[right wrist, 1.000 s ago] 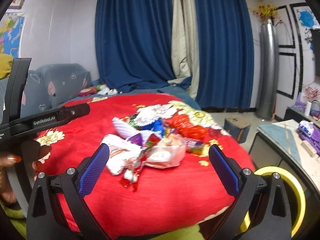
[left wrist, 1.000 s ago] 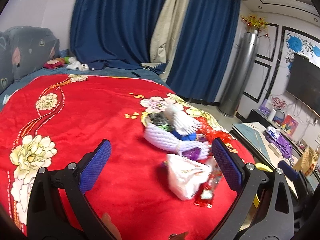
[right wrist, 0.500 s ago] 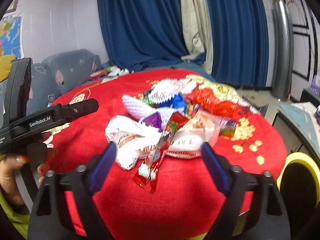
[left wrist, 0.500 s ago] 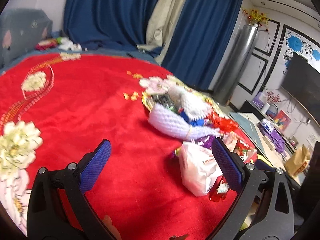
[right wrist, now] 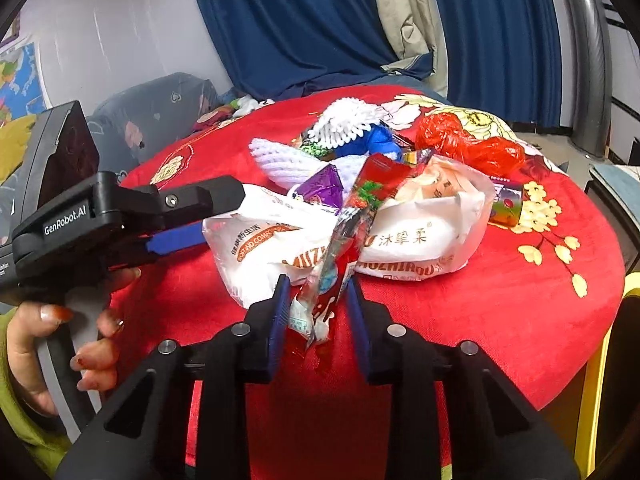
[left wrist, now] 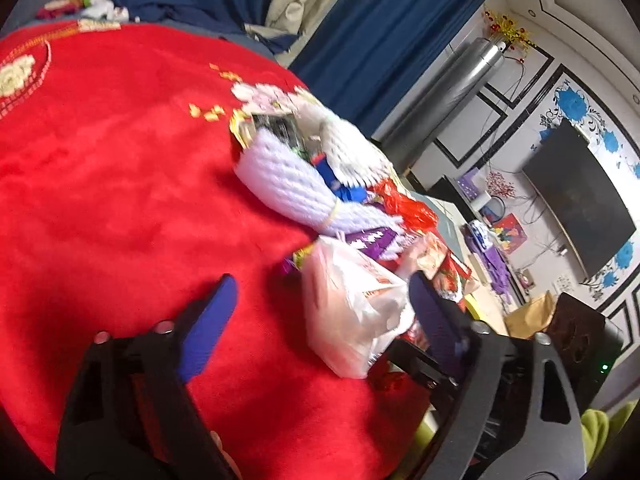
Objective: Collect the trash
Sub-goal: 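Grasp the red snack wrapper with the right tool while the left tool grasps the white snack bag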
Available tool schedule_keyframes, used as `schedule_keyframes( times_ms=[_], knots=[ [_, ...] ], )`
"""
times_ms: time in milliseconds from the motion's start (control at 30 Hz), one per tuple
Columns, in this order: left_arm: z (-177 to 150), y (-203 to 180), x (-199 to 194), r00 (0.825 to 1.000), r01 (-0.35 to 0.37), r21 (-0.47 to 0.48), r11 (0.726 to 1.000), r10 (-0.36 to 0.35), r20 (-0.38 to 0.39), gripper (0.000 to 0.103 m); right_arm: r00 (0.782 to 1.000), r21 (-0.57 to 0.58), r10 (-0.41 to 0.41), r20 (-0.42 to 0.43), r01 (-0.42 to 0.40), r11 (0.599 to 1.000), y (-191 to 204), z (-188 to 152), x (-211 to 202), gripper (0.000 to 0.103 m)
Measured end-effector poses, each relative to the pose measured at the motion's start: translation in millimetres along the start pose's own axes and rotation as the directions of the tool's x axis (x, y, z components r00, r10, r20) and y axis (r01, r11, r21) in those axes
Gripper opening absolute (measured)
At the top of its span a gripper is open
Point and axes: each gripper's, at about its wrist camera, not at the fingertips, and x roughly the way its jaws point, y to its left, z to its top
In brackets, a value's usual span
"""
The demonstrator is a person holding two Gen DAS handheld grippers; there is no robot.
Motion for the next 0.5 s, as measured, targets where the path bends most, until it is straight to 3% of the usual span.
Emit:
schedule_keyframes(
  times_ms=[167, 233, 333, 367, 500],
  knots=[
    [-2.8, -9.5, -1.1, 1.000, 0.009, 0.034, 0.999, -0.009, 0.012, 0.051, 1.000, 0.008, 0.000, 0.004, 0.000, 1.000, -0.9, -0.4, -2.2, 0.024],
    [-3.1, -15.4, -1.8, 1.000, -0.007, 0.070, 0.998, 0.005, 0.021, 0.038, 1.000, 0.004, -0.002, 0.008, 0.002, 1.000, -0.6, -0.5, -3.8, 0.023],
    [-5.2, -23.0, -3.4, 0.999, -0.027, 0.120, 0.992, 0.024, 0.026, 0.027, 1.000, -0.003, -0.002, 0.014, 0.002, 1.000, 0.5, -0.4, -7.3, 0.023],
    [-6.2, -25.6, -3.4, 0.999, -0.039, 0.139, 0.990, 0.036, 0.028, 0.017, 1.000, -0.005, -0.002, 0.016, 0.002, 1.000, 1.2, -0.4, -8.4, 0.023],
    [-6.4, -29.0, -5.2, 0.998, -0.053, 0.167, 0.985, 0.047, 0.035, 0.006, 1.000, -0.026, -0.002, 0.027, 0.002, 1.000, 4.0, -1.9, -13.5, 0.021]
  ],
)
